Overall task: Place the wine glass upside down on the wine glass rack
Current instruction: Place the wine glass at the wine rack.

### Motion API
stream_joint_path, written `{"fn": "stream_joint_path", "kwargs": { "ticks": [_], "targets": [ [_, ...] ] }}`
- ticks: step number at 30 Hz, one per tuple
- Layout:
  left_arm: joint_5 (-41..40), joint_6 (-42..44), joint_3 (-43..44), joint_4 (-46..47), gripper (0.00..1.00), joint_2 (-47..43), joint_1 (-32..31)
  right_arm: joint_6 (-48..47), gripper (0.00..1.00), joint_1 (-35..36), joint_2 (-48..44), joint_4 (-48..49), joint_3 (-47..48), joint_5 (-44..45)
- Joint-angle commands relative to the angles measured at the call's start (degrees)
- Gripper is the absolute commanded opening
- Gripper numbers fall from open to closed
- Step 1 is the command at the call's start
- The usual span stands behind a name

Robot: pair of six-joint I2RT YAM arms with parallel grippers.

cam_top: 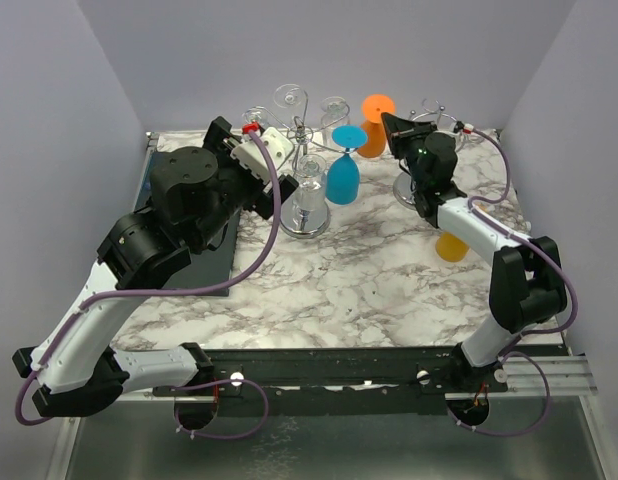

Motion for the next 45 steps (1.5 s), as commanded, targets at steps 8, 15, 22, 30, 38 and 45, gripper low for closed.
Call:
{"fn": "stream_joint_path", "kwargs": {
  "ticks": [8, 15, 22, 30, 38, 45],
  "targets": [
    [0.36, -0.54, -2.21, 0.76, 0.99, -1.95, 0.22, 3.94, 0.01, -1.33, -0.10, 1.87, 2.73, 5.40],
    [0.79, -0.55, -2.19, 0.93, 0.99, -1.93, 0.23, 5.67, 0.01, -2.52, -0.36, 0.66, 2.76, 5.57],
    [0.98, -0.70, -1.41, 1.07, 0.99, -1.60, 0.27, 6.53, 0.01, -2.99, -0.09, -1.37, 3.12, 5.56],
    [1.06, -0.81, -0.96, 1.02, 0.99, -1.42, 0.28, 6.76, 0.01, -3.04, -0.26, -2.62, 2.52, 6.62],
    [1.15, -0.97, -0.91, 1.02, 0.99, -1.34, 0.26, 7.68, 0.00, -3.00, 0.00, -3.62, 2.27, 8.36],
    [1.07, -0.84, -0.73, 1.08, 0.99, -1.29, 0.27, 8.79, 0.01, -3.18, -0.71, -5.77, 1.49, 7.61]
  ]
}}
